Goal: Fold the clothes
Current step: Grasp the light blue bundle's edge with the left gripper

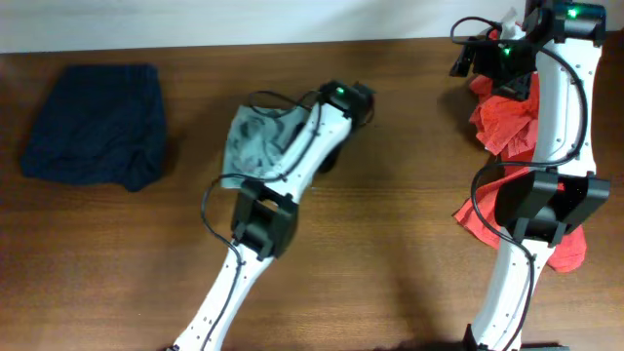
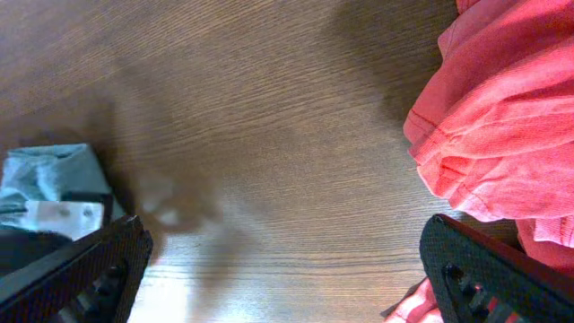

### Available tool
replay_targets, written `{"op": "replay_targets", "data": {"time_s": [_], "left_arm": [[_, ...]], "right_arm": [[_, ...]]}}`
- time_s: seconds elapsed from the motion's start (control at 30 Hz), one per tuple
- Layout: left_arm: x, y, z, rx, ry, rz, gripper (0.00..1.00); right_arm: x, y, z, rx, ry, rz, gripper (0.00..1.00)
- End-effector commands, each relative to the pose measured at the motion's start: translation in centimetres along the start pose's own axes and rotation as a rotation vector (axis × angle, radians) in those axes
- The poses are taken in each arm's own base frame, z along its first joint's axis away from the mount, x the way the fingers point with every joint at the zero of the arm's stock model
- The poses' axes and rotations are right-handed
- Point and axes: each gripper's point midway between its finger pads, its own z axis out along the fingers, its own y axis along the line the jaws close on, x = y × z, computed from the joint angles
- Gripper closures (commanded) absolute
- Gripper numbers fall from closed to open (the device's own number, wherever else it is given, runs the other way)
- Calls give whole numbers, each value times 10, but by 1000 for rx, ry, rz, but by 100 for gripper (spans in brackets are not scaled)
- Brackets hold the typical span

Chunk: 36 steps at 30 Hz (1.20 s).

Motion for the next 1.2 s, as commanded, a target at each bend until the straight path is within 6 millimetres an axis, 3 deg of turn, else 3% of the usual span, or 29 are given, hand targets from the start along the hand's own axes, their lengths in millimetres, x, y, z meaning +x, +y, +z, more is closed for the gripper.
{"op": "replay_targets", "data": {"time_s": [0.0,0.13,0.3,0.53,0.77,0.9,1.03,1.17], "left_arm": [[15,16,31,35,117,-39,43],[21,21,41,6,147,-6,43],[18,49,45,-168,130,40,43],[-3,60,54,-204,78,239,43],[-37,58,58,-179,-47,285,42],[-45,44,51,-163,-93,256,30],[-35,28,36,-84,-87,156,30],[-33,31,3,0,-119,80,30]], "right_arm": [[-4,6,-7,-18,-26,-16,1],[-6,6,-7,-19,-33,-18,2],[-7,6,-7,-20,-37,-20,1],[-9,7,-7,-22,-47,-23,1],[-12,7,-8,-23,-57,-26,1],[-15,8,-8,-25,-70,-30,2],[-17,8,-8,-27,-79,-32,2],[-19,8,-8,-28,-85,-35,1]]}}
